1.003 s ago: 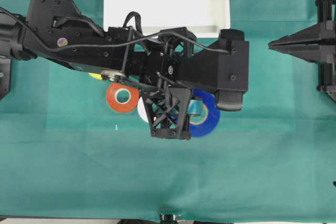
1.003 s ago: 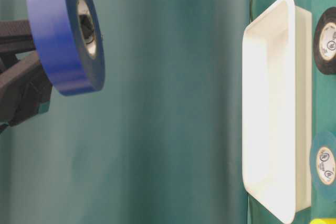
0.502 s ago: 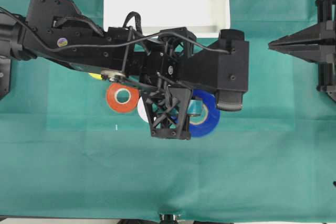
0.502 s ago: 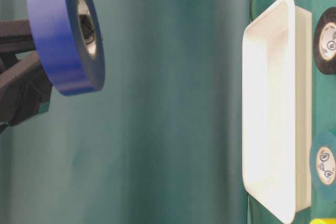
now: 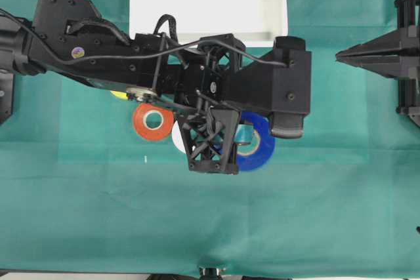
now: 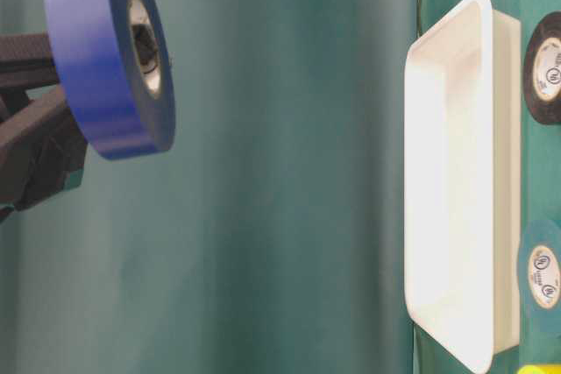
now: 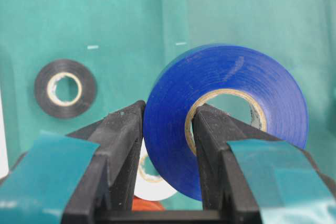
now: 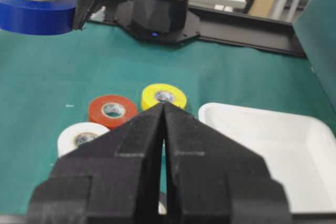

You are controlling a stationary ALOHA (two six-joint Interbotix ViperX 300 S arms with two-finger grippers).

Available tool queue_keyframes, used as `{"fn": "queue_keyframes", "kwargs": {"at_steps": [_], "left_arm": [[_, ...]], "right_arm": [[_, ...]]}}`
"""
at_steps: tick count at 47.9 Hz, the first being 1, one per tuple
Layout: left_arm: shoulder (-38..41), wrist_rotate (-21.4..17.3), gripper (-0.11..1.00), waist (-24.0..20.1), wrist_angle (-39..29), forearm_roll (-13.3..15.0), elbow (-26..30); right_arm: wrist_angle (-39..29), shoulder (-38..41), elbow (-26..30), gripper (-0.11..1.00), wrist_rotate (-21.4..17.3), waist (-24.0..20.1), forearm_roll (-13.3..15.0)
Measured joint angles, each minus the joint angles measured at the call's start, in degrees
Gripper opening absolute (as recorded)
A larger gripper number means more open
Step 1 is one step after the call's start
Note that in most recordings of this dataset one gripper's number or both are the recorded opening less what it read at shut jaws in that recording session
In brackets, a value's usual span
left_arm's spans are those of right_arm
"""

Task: Pick up the tape from a random location and place it into the white case.
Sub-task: 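Carry the blue roll with the left gripper over the white tray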

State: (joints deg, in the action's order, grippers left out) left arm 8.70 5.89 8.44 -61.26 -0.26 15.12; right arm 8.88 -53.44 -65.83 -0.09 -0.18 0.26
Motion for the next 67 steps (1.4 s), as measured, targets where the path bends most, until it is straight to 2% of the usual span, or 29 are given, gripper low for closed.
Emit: {"fn": "queue_keyframes", "kwargs": {"at_steps": [8, 41, 55, 67], "left_arm": [[0.0, -0.26, 0.25, -2.29, -0.79, 0.0, 0.0], [-3.69, -0.53, 0.25, -20.39, -1.85, 0.0, -4.31], [-4.04, -1.85, 0.25, -24.79, -1.76, 0.0, -4.66], [-4.04, -1.93, 0.25, -24.87, -1.76, 0.0, -4.75]], "right_arm": [[0.0, 0.0, 0.0, 0.0, 0.0, 0.0, 0.0], [0.0, -0.09, 0.0, 0.0, 0.0, 0.0, 0.0], [-0.09, -0.26, 0.0, 0.0, 0.0, 0.0, 0.0], [-0.09, -0.26, 0.09, 0.0, 0.0, 0.0, 0.0]]}}
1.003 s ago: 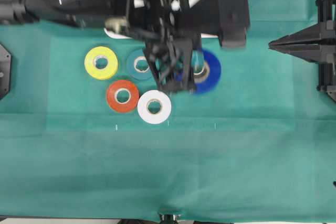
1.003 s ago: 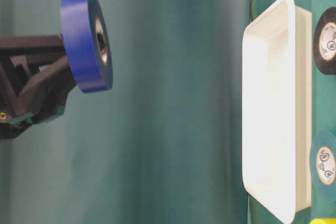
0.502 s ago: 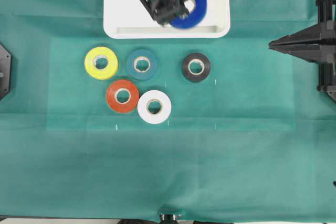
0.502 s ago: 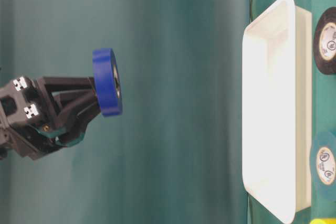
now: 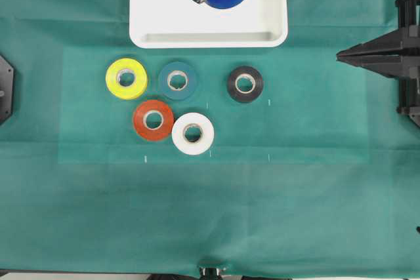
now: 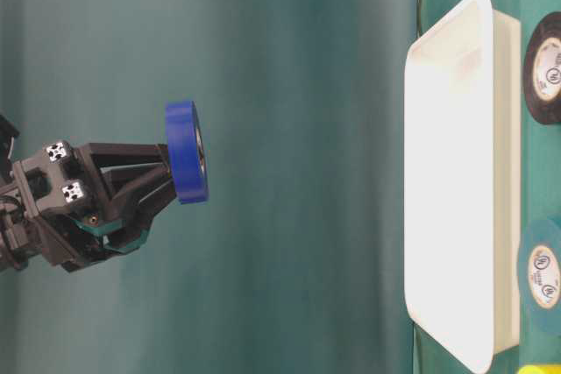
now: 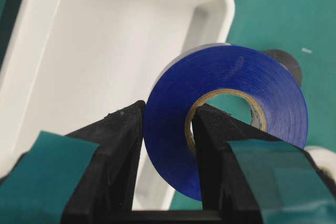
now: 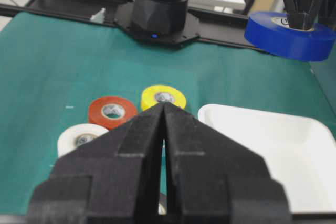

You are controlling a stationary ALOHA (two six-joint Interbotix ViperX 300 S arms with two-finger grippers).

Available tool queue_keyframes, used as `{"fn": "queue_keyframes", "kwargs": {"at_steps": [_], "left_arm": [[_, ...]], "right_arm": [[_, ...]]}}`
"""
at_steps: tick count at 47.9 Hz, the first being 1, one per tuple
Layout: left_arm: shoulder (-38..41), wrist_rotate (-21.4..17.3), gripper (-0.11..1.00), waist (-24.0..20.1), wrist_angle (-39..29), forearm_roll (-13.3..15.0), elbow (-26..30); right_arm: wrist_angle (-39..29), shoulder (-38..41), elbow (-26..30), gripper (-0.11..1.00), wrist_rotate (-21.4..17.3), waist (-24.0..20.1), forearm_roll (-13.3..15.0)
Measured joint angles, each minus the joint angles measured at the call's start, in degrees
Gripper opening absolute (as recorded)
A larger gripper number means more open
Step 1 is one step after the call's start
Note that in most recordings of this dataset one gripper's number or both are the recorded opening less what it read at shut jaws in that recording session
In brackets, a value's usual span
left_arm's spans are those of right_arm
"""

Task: Pick up the tape from a random location and place it into the white case.
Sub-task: 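Carry the blue roll with the left gripper over the white tray, then lower the blue roll into the white tray with the left gripper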

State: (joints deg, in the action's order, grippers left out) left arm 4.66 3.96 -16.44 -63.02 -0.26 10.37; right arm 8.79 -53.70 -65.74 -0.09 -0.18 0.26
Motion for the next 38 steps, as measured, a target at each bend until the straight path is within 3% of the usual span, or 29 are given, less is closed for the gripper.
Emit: {"fn": "queue_keyframes", "kwargs": {"at_steps": [38], "left_arm": [[-0.44, 0.0, 0.25, 0.0, 0.09, 0.0, -0.88]], "right_arm": [[0.0, 0.0, 0.09, 0.0, 0.0, 0.0, 0.0]]}}
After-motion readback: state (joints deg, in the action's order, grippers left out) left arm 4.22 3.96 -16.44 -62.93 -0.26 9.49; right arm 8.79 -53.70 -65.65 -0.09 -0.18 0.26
